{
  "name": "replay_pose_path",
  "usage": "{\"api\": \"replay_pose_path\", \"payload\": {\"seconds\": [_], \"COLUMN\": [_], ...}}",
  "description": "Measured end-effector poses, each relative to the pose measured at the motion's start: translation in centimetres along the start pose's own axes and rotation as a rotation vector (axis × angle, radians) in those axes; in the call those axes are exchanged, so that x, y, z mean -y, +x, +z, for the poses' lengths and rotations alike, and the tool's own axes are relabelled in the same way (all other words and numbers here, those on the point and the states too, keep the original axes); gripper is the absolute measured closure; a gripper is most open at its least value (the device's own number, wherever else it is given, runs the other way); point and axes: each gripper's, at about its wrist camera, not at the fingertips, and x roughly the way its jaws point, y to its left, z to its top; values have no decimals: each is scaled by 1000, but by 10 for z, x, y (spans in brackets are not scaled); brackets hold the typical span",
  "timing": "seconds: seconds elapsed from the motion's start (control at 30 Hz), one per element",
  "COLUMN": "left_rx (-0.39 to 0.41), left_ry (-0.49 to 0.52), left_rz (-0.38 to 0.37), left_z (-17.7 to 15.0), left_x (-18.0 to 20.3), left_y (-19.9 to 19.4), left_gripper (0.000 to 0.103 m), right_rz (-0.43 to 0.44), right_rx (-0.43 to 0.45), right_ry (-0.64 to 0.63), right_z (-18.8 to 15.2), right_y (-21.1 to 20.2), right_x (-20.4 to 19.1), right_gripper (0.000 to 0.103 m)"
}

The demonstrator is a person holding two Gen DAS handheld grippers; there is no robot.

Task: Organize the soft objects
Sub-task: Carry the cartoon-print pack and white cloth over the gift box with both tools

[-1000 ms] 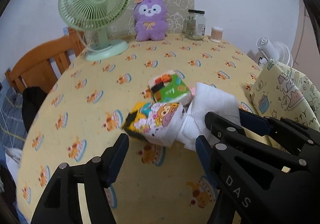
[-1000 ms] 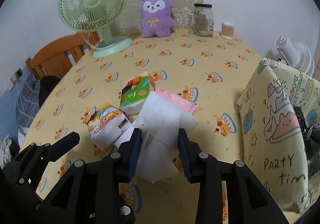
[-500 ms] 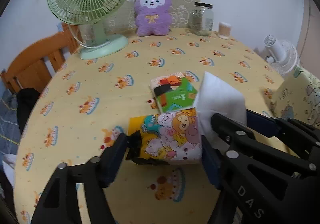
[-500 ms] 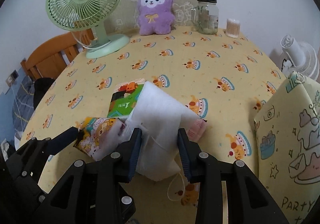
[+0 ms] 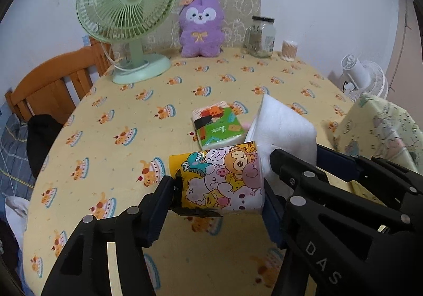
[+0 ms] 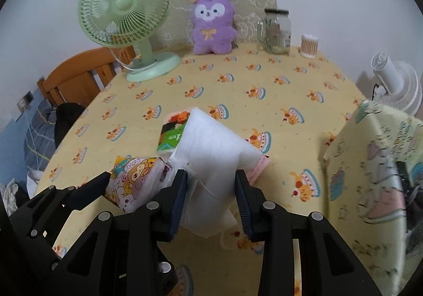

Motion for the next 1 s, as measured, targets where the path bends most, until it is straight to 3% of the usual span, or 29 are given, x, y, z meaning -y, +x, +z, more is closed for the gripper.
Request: {"api": "replay_pose_path", "payload": {"seconds": [0.63, 1.0], "left_rx": [145, 207], "left_ry": [42, 70], "left_rz": [-13, -71], "left_z": [0, 12], "left_x": [51, 90], "left_y": [-94, -131], "left_gripper": [37, 37], "right_rz": [1, -39], "right_rx": [147, 211], "right_ry": [19, 43], "right_z": [-10, -8], "right_y": [-112, -168], "right_x": [23, 52], "right_gripper": [63, 63]}}
